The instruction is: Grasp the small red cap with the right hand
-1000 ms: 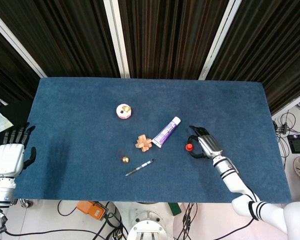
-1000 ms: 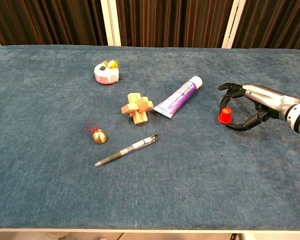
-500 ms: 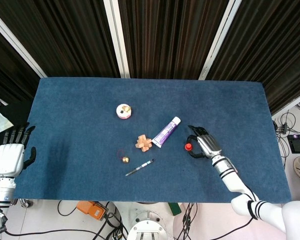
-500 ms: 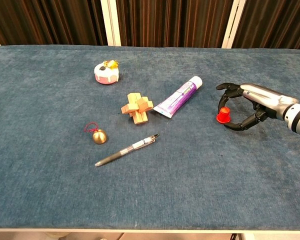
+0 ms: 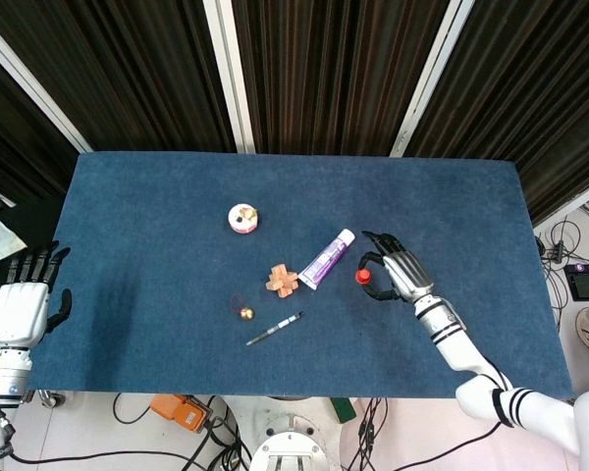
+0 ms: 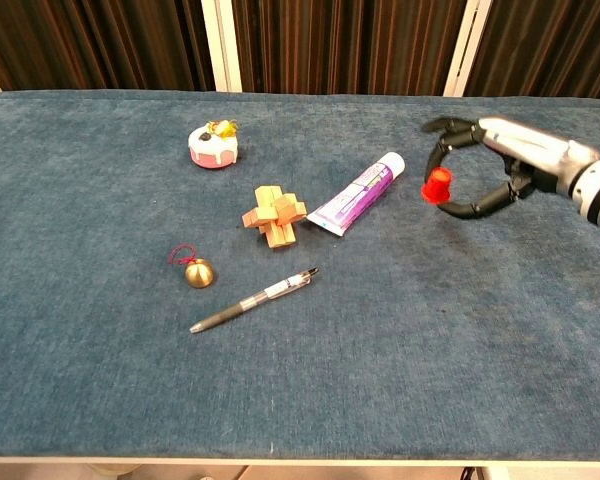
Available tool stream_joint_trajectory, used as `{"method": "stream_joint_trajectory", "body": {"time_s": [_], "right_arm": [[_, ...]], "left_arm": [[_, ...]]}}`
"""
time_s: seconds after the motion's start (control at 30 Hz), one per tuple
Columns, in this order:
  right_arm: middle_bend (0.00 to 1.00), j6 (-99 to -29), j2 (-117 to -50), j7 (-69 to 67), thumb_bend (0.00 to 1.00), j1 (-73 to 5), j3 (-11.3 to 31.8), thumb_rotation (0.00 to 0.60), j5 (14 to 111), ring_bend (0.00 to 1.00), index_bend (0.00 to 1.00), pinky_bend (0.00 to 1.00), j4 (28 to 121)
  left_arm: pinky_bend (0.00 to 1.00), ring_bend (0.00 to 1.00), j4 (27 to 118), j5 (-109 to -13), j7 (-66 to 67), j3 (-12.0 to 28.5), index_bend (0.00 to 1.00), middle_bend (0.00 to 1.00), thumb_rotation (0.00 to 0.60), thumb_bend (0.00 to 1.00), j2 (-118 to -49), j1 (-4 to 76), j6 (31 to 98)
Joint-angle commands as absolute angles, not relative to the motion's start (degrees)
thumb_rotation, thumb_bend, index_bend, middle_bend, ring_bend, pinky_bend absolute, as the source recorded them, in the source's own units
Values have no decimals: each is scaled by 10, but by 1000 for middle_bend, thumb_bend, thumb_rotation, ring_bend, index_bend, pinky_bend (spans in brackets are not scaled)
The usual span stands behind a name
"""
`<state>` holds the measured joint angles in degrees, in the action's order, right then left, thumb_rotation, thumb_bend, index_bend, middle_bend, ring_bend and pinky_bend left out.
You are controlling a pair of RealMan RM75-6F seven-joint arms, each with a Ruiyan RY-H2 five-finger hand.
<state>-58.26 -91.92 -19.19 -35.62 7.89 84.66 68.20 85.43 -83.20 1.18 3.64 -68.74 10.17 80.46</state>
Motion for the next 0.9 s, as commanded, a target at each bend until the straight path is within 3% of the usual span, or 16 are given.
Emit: {"method": "stream_joint_trajectory", "body": {"time_s": [0.03,0.4,0.67,0.9], "right_arm": [[114,-570,-871,-170,537,-385,108,600,847,136,572,93,752],[114,-481,-743,-141,537,-452,190,600,765,139,572,93,941],[115,-429,-664,-160,537,-476,228,600,702,138,571,93,1007],[114,-386,-620,-161,538,-494,231,600,668,138,572,93,1027]], "left_arm": [[36,47,855,-832,12,36,110,37,600,511,-687,102,805],[36,46,853,-833,9,37,109,37,600,511,-687,101,806],[36,47,848,-828,3,40,109,37,600,512,-687,102,804],[36,47,845,-829,2,40,110,37,600,511,-689,104,802]]}}
